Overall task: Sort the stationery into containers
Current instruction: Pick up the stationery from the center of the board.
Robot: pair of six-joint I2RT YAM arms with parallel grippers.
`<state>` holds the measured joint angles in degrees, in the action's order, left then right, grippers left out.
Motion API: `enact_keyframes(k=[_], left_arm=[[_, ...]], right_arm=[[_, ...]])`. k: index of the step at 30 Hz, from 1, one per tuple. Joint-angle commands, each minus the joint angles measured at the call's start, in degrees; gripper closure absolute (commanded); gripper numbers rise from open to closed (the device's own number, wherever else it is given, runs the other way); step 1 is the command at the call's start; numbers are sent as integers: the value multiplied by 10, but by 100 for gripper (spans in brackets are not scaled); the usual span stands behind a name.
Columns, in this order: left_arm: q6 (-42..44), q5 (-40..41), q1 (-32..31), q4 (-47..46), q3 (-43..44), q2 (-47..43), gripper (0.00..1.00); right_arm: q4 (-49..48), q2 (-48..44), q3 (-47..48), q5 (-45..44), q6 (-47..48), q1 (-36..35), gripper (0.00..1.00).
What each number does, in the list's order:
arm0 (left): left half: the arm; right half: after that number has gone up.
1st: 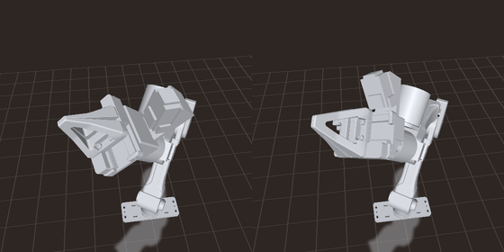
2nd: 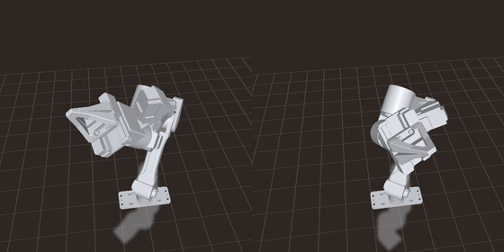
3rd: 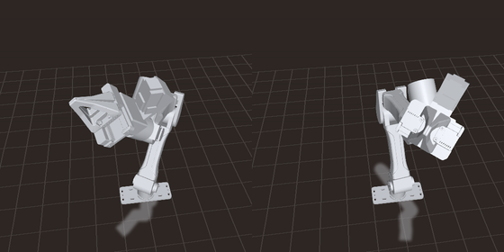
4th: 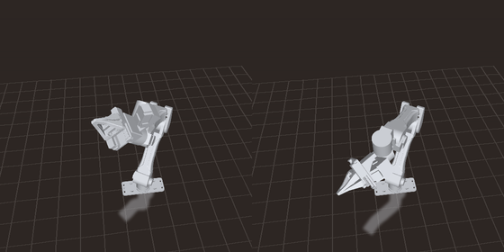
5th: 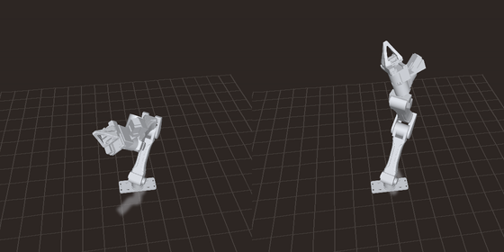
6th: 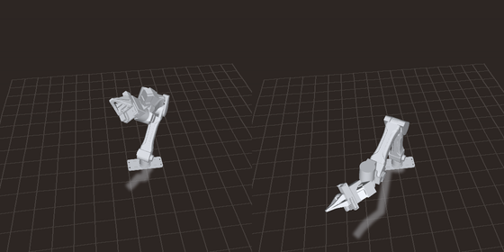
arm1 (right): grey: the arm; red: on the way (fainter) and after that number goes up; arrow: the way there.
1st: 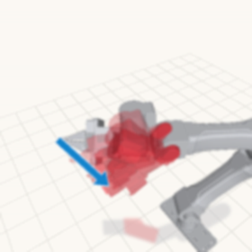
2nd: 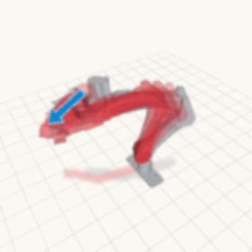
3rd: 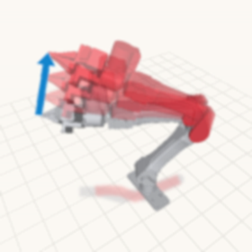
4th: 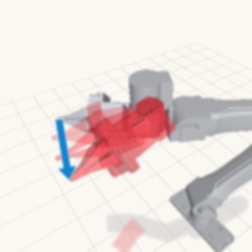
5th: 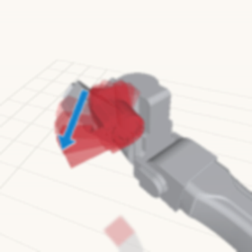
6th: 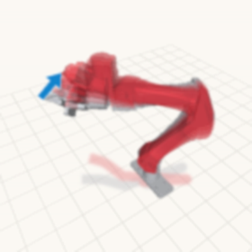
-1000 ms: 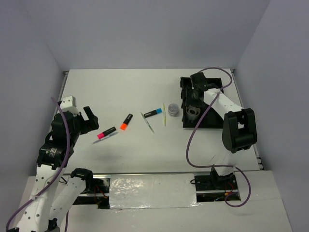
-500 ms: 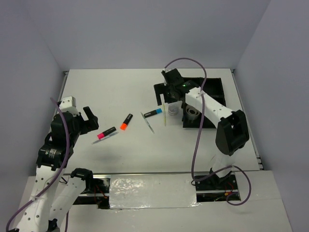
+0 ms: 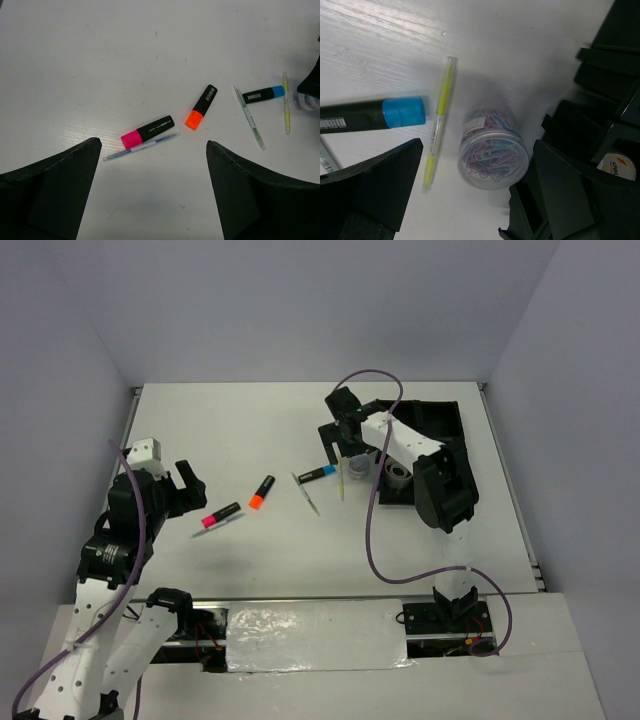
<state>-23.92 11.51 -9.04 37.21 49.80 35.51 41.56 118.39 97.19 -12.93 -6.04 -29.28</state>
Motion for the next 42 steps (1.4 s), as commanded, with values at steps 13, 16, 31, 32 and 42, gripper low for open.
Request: enact_keyframes(k=[13,16,31,32,42], left_arm=[[13,-16,-3,-29,3,-1,1],[13,-17,-4,-30,4,-2,1],[14,-19,-4,-30,3,-4,1],[14,-19,-4,-30,4,-4,1],[14,-19,-4,-30,3,-4,1]], right_arm=[[10,17,-8,-31,-9,-1,0],[11,18,-9,-25,-9,0,3],[19,21,-22,-20,-25,-4,27],[16,17,-24,-19,-25,-5,34],[5,-106,3,14,-27,-5,74]])
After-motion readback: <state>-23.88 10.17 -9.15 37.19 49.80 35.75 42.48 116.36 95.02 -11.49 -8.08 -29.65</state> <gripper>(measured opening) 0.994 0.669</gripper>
